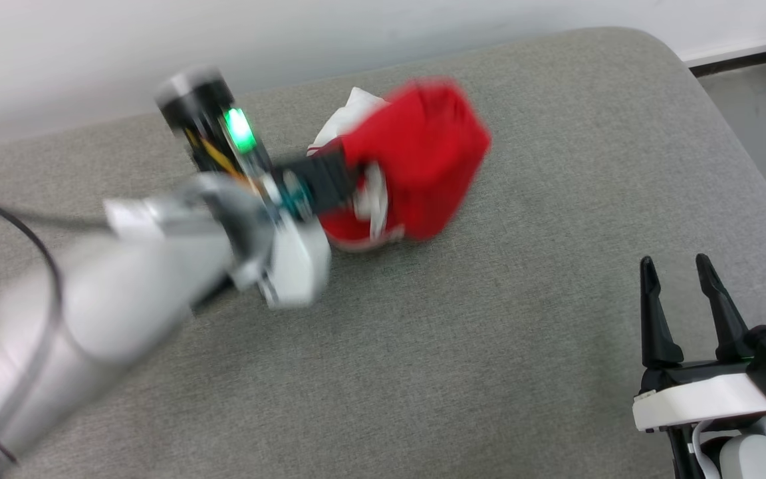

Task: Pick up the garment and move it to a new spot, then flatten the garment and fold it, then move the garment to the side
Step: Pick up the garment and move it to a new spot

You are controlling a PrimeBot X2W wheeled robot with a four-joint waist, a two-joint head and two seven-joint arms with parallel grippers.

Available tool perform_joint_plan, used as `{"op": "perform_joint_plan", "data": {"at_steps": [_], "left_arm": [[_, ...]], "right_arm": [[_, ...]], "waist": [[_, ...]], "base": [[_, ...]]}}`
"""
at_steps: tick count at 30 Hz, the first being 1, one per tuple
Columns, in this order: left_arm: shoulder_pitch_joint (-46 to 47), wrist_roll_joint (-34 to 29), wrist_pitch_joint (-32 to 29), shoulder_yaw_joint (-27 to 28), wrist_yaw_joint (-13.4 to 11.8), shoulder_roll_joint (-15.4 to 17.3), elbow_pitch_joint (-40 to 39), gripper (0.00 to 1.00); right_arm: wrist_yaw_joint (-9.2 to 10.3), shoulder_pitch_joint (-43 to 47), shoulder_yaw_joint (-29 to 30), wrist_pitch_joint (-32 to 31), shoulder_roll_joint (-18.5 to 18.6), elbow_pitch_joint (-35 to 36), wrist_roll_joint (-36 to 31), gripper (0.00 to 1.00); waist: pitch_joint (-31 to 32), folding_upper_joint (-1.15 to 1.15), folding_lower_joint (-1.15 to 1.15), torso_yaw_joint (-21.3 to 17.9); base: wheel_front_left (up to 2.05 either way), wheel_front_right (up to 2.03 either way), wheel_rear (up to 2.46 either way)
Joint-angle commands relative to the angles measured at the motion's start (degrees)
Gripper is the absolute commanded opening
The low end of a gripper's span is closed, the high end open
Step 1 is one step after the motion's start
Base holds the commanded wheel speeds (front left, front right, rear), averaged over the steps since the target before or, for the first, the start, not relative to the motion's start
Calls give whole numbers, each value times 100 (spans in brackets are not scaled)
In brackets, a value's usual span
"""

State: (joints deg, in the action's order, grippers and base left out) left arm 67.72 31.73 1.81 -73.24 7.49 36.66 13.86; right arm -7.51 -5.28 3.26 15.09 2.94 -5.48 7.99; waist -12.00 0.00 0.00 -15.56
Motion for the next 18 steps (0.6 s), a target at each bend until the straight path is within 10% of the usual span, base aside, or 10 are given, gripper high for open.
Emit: {"op": "perform_joint_plan", "data": {"at_steps": [1,9,10,11,18], "left_arm": [[-227,-115,-18,-1,-9,-76,-68,0],[-2988,-1482,-1028,-8,-9,-833,-857,0],[-3118,-1492,-1091,1,-9,-931,-877,32],[-3182,-1504,-1102,15,-10,-1021,-847,100],[-2952,-955,-255,-3,-9,-1417,-146,100]], "right_arm": [[4,17,-7,11,-10,2,-36,100],[4,-72,-90,12,-11,-72,-235,100],[4,-69,-97,12,-9,-85,-252,100],[4,-58,-97,11,-10,-94,-263,100],[4,103,-11,11,-8,-36,-389,100]], "waist": [[5,0,0,30],[113,0,0,318],[135,0,0,369],[164,0,0,434],[400,0,0,1065]], "base": [[0,0,0],[0,0,0],[0,0,0],[0,0,0],[0,0,0]]}}
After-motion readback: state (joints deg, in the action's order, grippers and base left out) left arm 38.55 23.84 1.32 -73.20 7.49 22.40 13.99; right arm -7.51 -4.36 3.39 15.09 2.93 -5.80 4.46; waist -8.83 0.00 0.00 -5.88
